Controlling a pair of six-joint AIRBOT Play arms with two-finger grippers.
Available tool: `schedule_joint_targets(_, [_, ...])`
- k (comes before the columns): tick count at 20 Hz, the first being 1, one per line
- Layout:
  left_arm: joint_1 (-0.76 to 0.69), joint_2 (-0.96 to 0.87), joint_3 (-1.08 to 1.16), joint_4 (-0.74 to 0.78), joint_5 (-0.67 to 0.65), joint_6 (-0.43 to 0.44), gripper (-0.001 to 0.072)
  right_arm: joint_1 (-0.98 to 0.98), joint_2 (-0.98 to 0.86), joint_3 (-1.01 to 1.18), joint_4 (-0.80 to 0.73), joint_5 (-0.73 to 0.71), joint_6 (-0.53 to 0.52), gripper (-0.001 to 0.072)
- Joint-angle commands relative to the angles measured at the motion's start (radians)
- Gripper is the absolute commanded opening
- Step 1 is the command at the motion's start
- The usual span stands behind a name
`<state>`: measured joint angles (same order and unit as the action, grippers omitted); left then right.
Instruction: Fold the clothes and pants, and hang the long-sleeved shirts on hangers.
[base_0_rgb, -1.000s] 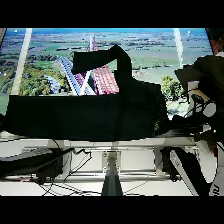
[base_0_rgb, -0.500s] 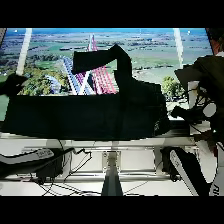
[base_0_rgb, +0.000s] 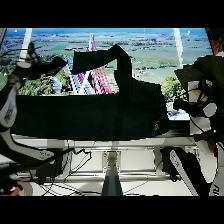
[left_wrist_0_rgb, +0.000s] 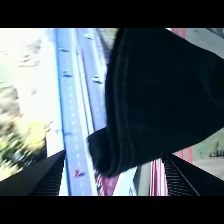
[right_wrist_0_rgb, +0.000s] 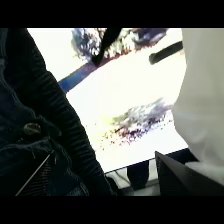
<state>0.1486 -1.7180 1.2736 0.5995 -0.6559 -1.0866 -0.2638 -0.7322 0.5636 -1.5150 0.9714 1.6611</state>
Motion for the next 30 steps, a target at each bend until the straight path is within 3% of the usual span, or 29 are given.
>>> schedule_joint_targets(1, [-0.074,-0.166,0.159,-0.002,0.0,-0.011,0.0638,0.001,0.001,0.001,0.0,-0.057,0.0,0.0695])
schedule_joint_targets(6, [-0.09,-0.25,0.222,0.001,-0.034,-0.01,0.0637,0.001,0.0,0.001,-0.001,-0.057,0.002,0.0695])
schedule_joint_targets(9, [-0.106,-0.257,0.222,0.006,-0.047,-0.006,0.0539,0.001,-0.012,0.001,0.0,-0.057,0.003,0.0695])
schedule_joint_targets(10, [-0.114,-0.258,0.222,0.006,-0.045,-0.006,0.0482,0.001,-0.018,0.001,0.0,-0.057,0.004,0.0695])
schedule_joint_targets(11, [-0.119,-0.258,0.223,0.005,-0.043,-0.006,0.0337,0.001,-0.023,0.001,0.0,-0.057,0.004,0.0695])
schedule_joint_targets(12, [-0.123,-0.257,0.23,0.005,-0.045,-0.006,0.0123,0.001,-0.028,0.0,-0.001,-0.058,0.004,0.0695])
schedule_joint_targets(13, [-0.123,-0.254,0.244,0.005,-0.049,-0.006,0.0034,0.001,-0.034,0.001,-0.003,-0.059,0.003,0.0695])
schedule_joint_targets(15, [-0.113,-0.228,0.302,0.02,-0.065,-0.006,0.0033,0.001,-0.049,0.001,-0.009,-0.068,0.003,0.0694])
schedule_joint_targets(24, [0.043,0.218,0.564,0.475,-0.082,-0.011,0.0033,0.0,-0.094,0.001,-0.011,-0.101,0.004,0.0695])
schedule_joint_targets(30, [0.171,0.357,0.564,0.851,-0.204,-0.175,0.0033,-0.069,-0.094,0.002,0.025,-0.061,0.004,0.0694])
